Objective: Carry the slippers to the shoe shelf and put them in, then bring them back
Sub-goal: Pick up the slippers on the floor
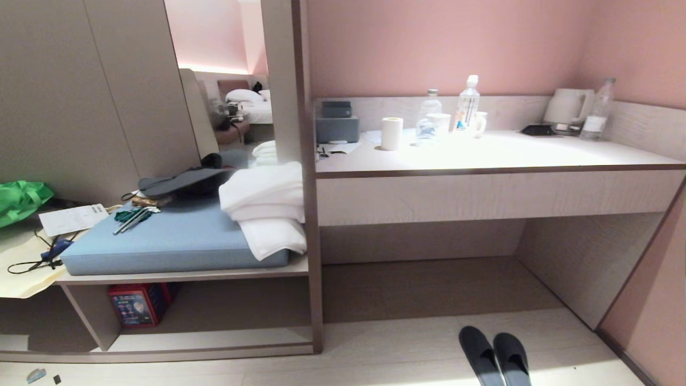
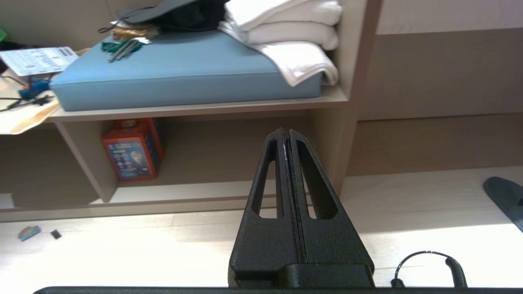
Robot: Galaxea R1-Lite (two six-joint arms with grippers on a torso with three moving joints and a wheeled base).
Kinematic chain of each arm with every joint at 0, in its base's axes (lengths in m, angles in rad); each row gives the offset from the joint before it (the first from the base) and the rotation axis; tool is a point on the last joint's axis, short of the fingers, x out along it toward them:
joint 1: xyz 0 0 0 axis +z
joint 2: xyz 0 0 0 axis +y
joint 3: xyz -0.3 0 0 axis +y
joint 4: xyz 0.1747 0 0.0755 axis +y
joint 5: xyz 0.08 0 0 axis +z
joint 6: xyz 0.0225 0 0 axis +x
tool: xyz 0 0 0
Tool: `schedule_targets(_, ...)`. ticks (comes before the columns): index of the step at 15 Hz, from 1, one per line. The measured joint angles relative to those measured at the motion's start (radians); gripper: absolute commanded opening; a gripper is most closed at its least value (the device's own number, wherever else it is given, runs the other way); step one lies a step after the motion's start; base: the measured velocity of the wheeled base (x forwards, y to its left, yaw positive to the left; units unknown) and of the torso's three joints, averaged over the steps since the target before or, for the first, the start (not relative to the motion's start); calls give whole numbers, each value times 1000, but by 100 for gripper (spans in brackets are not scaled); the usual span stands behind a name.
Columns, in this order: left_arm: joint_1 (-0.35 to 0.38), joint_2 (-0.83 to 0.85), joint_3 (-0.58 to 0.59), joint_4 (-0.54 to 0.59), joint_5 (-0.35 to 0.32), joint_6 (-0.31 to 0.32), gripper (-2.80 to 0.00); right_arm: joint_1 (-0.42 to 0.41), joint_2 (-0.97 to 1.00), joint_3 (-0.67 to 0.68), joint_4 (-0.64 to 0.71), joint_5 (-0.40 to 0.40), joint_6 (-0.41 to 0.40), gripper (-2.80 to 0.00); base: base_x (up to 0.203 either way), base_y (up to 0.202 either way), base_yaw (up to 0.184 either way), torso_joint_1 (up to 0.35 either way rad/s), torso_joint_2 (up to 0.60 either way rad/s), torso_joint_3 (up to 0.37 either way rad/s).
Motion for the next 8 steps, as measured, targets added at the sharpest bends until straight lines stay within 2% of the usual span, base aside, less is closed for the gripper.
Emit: schedule_targets(8, 1, 0, 0, 0, 0, 0, -280, 0, 0, 0, 0, 0, -4, -280, 0, -195, 2, 1, 2, 3)
